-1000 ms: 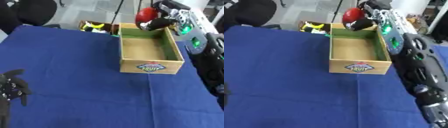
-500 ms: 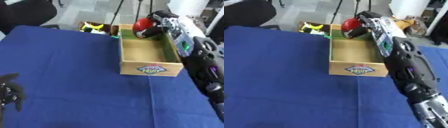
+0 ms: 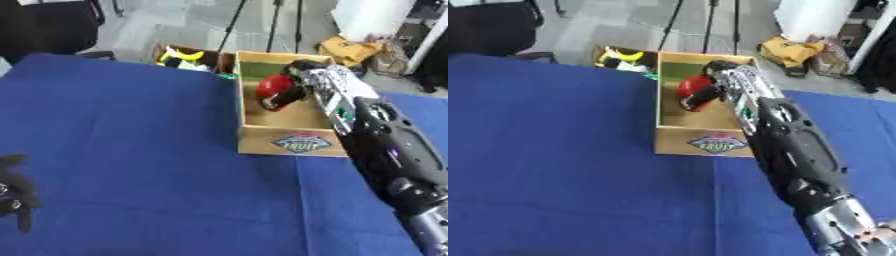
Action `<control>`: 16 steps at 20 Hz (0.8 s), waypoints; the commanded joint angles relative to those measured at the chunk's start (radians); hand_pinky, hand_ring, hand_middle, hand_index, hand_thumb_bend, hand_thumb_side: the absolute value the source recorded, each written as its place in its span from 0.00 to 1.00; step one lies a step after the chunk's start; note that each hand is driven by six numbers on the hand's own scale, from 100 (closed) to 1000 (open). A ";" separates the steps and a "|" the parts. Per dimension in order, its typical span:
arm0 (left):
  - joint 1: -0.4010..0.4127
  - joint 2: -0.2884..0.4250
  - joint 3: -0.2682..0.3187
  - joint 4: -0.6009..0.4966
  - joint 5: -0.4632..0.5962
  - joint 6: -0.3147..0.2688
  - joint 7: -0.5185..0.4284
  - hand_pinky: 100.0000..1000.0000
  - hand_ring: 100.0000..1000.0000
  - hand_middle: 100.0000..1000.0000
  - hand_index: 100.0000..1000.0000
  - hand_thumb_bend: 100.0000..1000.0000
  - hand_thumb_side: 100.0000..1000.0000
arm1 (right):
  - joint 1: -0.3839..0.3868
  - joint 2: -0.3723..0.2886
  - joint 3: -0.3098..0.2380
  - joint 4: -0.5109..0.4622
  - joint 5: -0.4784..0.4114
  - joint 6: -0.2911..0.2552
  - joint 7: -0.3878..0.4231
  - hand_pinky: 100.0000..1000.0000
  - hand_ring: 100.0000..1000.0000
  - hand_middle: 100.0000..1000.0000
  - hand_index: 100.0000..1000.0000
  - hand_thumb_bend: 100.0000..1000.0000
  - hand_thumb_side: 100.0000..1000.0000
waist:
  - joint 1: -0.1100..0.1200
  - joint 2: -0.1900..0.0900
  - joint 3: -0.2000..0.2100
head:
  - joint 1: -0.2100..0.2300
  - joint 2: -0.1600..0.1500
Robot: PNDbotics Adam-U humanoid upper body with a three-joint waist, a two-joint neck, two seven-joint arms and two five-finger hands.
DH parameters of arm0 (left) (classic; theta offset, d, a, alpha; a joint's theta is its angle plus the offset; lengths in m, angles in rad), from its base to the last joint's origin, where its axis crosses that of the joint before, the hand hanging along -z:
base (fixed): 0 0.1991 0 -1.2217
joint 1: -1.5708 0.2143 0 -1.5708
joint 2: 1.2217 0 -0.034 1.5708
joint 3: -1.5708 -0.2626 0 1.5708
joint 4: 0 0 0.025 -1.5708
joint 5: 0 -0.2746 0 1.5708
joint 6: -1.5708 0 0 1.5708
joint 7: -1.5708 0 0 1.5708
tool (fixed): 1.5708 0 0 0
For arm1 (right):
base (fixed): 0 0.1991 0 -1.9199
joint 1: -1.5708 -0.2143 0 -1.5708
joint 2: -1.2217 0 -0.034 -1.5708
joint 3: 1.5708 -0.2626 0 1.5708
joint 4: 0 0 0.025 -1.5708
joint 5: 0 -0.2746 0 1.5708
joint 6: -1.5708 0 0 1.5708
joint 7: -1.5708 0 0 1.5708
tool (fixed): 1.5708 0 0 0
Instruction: Pick up objects on the table and place them in the box.
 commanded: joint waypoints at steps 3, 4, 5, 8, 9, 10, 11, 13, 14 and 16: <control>-0.010 0.009 -0.001 -0.020 -0.001 -0.002 -0.004 0.11 0.34 0.37 0.71 0.00 1.00 | -0.017 -0.010 -0.006 0.005 0.019 0.006 -0.014 0.20 0.61 0.51 0.56 0.00 0.54 | 0.012 -0.020 -0.001 | -0.005 -0.011; -0.010 0.009 -0.001 -0.020 -0.001 -0.002 -0.004 0.11 0.34 0.37 0.71 0.00 1.00 | -0.017 -0.009 -0.005 0.006 0.020 0.005 -0.014 0.22 0.64 0.55 0.61 0.00 0.53 | 0.013 -0.021 -0.001 | -0.006 -0.010; -0.009 0.009 -0.001 -0.020 0.000 -0.002 -0.005 0.11 0.34 0.37 0.71 0.00 1.00 | -0.017 -0.008 -0.005 0.006 0.021 0.003 -0.012 0.25 0.67 0.60 0.65 0.00 0.52 | 0.013 -0.021 -0.001 | -0.006 -0.009; -0.007 0.008 -0.001 -0.020 0.000 -0.001 -0.005 0.11 0.34 0.37 0.71 0.00 1.00 | -0.020 -0.007 -0.002 0.003 0.022 -0.016 0.009 0.50 0.83 0.84 0.80 0.21 0.71 | 0.015 -0.024 -0.004 | -0.007 -0.005; -0.006 0.009 0.000 -0.020 0.000 -0.001 -0.005 0.11 0.34 0.37 0.71 0.00 1.00 | -0.022 -0.009 -0.002 0.002 0.025 -0.024 0.019 0.55 0.86 0.88 0.84 0.43 0.77 | 0.015 -0.026 -0.006 | -0.007 -0.002; -0.005 0.009 0.000 -0.020 0.000 0.000 -0.004 0.11 0.34 0.37 0.71 0.00 1.00 | -0.024 -0.012 -0.001 0.001 0.033 -0.029 0.028 0.60 0.90 0.91 0.86 0.57 0.82 | 0.016 -0.028 -0.007 | -0.006 0.001; -0.004 0.009 0.000 -0.020 0.000 0.000 -0.004 0.12 0.34 0.37 0.71 0.00 1.00 | -0.026 -0.016 0.000 0.001 0.044 -0.030 0.034 0.66 0.93 0.94 0.89 0.61 0.88 | 0.016 -0.031 -0.009 | -0.006 0.004; -0.002 0.010 0.000 -0.020 0.001 0.001 -0.004 0.12 0.34 0.37 0.71 0.00 1.00 | -0.029 -0.020 -0.003 -0.002 0.069 -0.027 0.040 0.71 0.96 0.98 0.92 0.65 0.93 | 0.017 -0.036 -0.012 | -0.008 0.008; -0.001 0.010 0.000 -0.020 0.001 0.002 -0.005 0.12 0.34 0.37 0.71 0.00 1.00 | -0.030 -0.021 -0.006 -0.003 0.080 -0.024 0.042 0.71 0.96 0.99 0.93 0.65 0.93 | 0.018 -0.040 -0.014 | -0.009 0.011; 0.001 0.011 0.001 -0.020 0.002 0.002 -0.004 0.12 0.34 0.38 0.71 0.00 1.00 | -0.033 -0.024 -0.010 -0.009 0.098 -0.021 0.046 0.73 0.97 1.00 0.94 0.67 0.96 | 0.020 -0.047 -0.018 | -0.008 0.019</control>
